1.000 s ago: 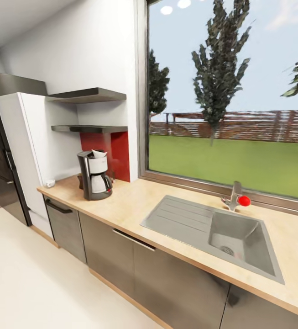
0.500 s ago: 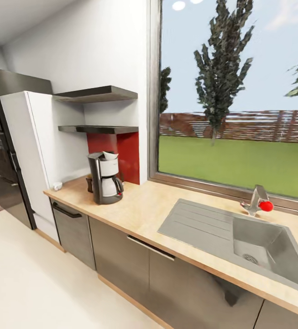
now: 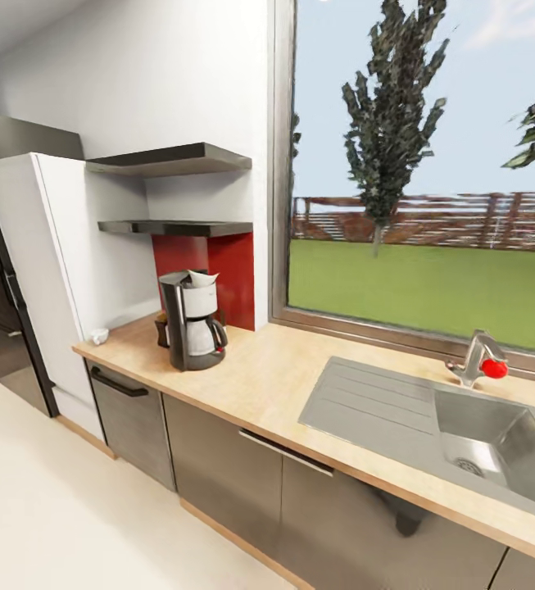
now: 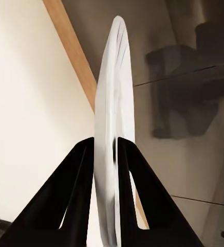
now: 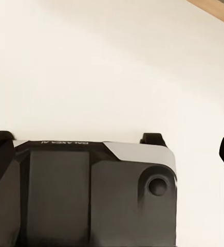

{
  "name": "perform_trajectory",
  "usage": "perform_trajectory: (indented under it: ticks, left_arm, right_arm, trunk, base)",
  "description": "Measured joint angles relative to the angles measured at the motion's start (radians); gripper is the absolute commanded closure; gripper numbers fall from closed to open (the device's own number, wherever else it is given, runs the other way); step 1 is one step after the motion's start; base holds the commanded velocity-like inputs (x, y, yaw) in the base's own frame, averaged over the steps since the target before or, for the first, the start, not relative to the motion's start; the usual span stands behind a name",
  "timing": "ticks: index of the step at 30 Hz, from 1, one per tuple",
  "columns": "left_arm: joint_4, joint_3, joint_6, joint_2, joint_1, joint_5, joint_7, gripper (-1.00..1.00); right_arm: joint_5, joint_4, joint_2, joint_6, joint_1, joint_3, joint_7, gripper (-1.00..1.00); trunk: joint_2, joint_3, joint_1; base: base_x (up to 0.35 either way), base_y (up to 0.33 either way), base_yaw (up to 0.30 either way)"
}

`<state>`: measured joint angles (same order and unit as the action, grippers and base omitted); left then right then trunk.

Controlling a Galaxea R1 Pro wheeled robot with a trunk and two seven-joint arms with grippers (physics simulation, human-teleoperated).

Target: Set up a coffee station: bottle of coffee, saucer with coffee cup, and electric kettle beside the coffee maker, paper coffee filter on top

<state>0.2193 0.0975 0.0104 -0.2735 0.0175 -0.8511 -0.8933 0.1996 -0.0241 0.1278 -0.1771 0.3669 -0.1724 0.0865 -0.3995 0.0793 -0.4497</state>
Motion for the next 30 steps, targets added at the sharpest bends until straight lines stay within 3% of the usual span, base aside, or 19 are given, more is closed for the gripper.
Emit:
perform_trajectory:
  ticks: [11,17,18,19,21,24,30]
  left_arm:
    - [0.002,-0.008,-0.014,0.0,0.0,-0.001,-0.001,1.0]
    - [0.055,-0.004,-0.036,-0.016,-0.01,0.006,-0.027,1.0]
    - [0.11,-0.009,-0.047,-0.061,-0.039,0.015,-0.053,1.0]
    - [0.175,-0.001,0.009,-0.089,-0.113,0.025,-0.054,1.0]
    - [0.187,-0.006,0.071,-0.098,-0.144,0.043,-0.054,1.0]
    - [0.197,-0.004,0.178,-0.109,-0.238,0.064,-0.054,1.0]
    - [0.201,-0.005,0.286,-0.118,-0.382,0.076,-0.052,1.0]
  right_arm:
    - [-0.002,0.0,-0.008,-0.001,0.0,-0.001,-0.003,-1.0]
    - [-0.002,0.0,-0.008,0.0,0.0,-0.001,-0.002,-1.0]
    - [-0.003,0.0,-0.008,0.001,0.0,-0.001,0.0,-1.0]
    - [-0.005,0.001,-0.008,0.002,-0.001,-0.002,-0.001,-1.0]
    - [-0.006,0.001,-0.008,0.004,-0.003,-0.002,-0.002,-1.0]
    - [-0.007,0.0,-0.008,0.004,-0.004,-0.002,-0.002,-1.0]
    - [-0.006,0.0,-0.008,0.005,-0.005,-0.002,0.0,-1.0]
  trunk:
    - [0.0,-0.017,0.0]
    - [0.0,-0.027,0.0]
    - [0.0,-0.027,0.0]
    - [0.0,-0.026,0.0]
    - [0.0,-0.027,0.0]
    - [0.0,-0.026,0.0]
    - [0.0,-0.029,0.0]
  base:
    - [0.002,0.002,-0.042]
    - [0.0,0.0,-0.101]
    - [0.0,0.0,-0.002]
    - [0.0,0.0,-0.002]
    - [0.0,0.0,-0.001]
    - [0.0,0.0,0.0]
    - [0.0,0.0,0.0]
